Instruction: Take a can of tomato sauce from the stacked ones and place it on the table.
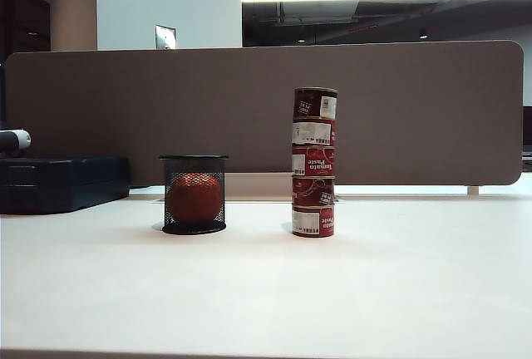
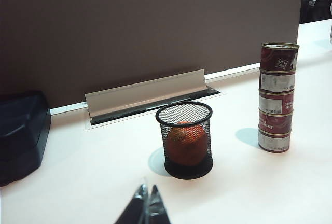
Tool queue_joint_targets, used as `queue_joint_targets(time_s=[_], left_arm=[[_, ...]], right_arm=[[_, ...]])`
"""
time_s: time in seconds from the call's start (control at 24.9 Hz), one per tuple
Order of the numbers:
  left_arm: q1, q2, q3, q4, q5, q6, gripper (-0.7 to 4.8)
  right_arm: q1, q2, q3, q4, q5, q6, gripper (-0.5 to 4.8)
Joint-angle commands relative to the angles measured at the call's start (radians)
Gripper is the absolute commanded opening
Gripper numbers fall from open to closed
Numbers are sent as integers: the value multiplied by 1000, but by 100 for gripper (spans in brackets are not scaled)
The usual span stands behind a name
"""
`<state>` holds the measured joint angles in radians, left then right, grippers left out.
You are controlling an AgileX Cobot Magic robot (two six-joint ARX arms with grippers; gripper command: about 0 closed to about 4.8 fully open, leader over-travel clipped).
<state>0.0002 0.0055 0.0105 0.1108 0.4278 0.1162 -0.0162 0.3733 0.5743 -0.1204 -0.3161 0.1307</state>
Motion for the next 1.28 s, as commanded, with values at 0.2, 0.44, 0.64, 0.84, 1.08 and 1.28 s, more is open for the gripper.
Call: queue_joint_targets(time_s=[0.2, 0.44, 0.64, 0.84, 1.08, 1.28], left_arm=[[1, 1, 3, 11, 7, 0, -5], [1, 1, 3, 11, 6, 0, -5], [1, 1, 3, 11, 6, 0, -5], [1, 1, 3, 11, 6, 0, -5], [1, 1, 3, 10, 6, 0, -5], [1, 1, 3, 10, 3, -22, -5]], right_arm=[[84, 335, 240, 28, -108, 0, 124], [235, 576, 298, 243, -108, 1, 285], [292, 707, 301, 372, -99, 1, 380], [312, 806, 303, 424, -30, 2, 479], [343, 969, 341, 443, -30, 24, 479], [399, 1120, 421, 443, -14, 23, 479]])
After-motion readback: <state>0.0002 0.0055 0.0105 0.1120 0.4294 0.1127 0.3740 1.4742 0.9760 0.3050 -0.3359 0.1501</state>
